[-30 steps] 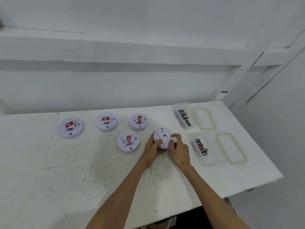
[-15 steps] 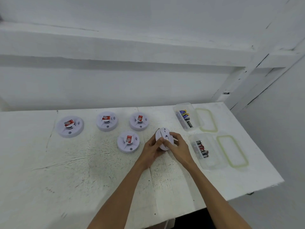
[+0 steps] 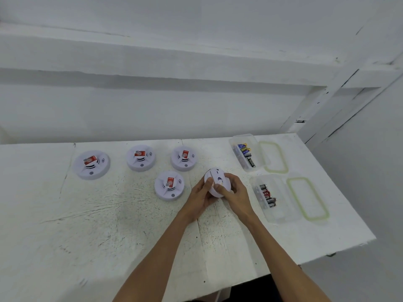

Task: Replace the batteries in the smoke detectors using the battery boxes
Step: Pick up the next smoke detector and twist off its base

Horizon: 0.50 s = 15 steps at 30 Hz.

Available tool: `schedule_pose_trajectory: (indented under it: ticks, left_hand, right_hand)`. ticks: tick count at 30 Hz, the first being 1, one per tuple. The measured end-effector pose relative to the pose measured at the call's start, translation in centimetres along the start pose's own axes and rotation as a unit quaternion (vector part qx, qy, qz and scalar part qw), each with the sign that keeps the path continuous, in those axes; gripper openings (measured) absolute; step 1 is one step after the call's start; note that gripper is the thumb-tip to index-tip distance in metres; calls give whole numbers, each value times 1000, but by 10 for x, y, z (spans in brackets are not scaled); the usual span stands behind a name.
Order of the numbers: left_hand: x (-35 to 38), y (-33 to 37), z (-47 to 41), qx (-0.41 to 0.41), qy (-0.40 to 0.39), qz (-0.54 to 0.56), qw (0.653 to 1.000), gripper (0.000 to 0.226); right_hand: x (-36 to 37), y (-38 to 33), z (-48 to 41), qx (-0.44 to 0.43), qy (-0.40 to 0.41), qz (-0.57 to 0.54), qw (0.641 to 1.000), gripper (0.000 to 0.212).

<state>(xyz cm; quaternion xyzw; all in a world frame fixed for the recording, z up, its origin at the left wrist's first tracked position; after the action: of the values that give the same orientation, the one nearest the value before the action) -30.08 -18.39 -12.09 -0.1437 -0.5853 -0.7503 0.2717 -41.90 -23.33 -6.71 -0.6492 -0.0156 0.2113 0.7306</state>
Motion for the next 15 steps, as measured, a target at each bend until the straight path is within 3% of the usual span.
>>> schedule_pose_trajectory:
  ticks: [10, 15]
  left_hand:
    - [3, 2, 2, 15, 3, -11, 1000, 50]
    - [2, 2, 3, 10, 11, -12, 1000, 52]
  right_hand:
    - [-3, 8, -7, 1, -35, 40, 999, 51]
    - [-6, 9, -2, 14, 8, 42, 999, 63]
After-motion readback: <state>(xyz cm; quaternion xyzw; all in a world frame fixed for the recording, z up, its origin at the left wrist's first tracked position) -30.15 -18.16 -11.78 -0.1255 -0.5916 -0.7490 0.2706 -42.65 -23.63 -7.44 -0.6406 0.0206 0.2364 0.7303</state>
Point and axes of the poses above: each hand's wrist, its own z-axis away from the middle knuckle, its own x-axis out of the palm, y = z × x, the point moved 8 cm from there along -z, towards the middle knuckle, and after that the axes turned 1 degree about x, right-handed, at the moved point
